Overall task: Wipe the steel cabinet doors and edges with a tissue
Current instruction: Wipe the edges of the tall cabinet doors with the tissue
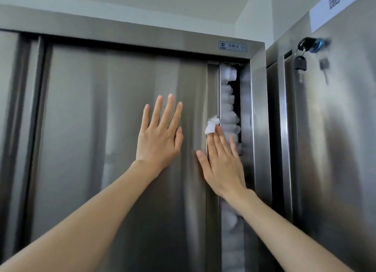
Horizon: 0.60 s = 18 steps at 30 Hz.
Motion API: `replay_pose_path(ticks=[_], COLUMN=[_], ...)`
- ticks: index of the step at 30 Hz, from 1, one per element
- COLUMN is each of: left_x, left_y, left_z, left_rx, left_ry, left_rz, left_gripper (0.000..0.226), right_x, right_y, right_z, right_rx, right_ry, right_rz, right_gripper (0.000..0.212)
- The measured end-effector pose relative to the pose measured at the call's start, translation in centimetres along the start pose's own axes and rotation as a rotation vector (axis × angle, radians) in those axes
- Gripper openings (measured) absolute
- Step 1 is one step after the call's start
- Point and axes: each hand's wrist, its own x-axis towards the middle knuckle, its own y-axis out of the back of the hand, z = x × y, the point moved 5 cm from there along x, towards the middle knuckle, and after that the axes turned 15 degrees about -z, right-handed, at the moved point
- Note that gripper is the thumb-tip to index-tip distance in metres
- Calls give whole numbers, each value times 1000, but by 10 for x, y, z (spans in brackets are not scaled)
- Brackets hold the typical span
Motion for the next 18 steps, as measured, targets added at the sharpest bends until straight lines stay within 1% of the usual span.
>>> replay_pose_path(ticks=[3, 6, 8, 10, 12, 15, 18], left_x=[-2, -2, -2, 0, 0, -1, -1], left_y=[0, 1, 1, 1, 0, 1, 5], left_z=[0, -1, 0, 0, 1, 1, -2], left_rx=[2, -6, -5, -8, -8, -16, -13], left_ry=[7, 8, 10, 5, 0, -4, 3], left_rz=[-10, -13, -15, -22, -29, -51, -92], left_gripper=[60, 59, 59, 59, 59, 60, 60], right_x=[20, -15, -52, -63, -42, -1, -14], right_y=[8, -13, -33, -38, -21, 6, -2], right_z=[0, -10, -15, -12, -8, -4, -12], right_rx=[11, 105, 145, 93, 33, 15, 53], right_ry=[-4, -16, -3, 28, 24, -22, -47], right_rz=[43, 81, 55, 6, -16, -33, -29], right_gripper=[73, 72, 70, 68, 72, 76, 75])
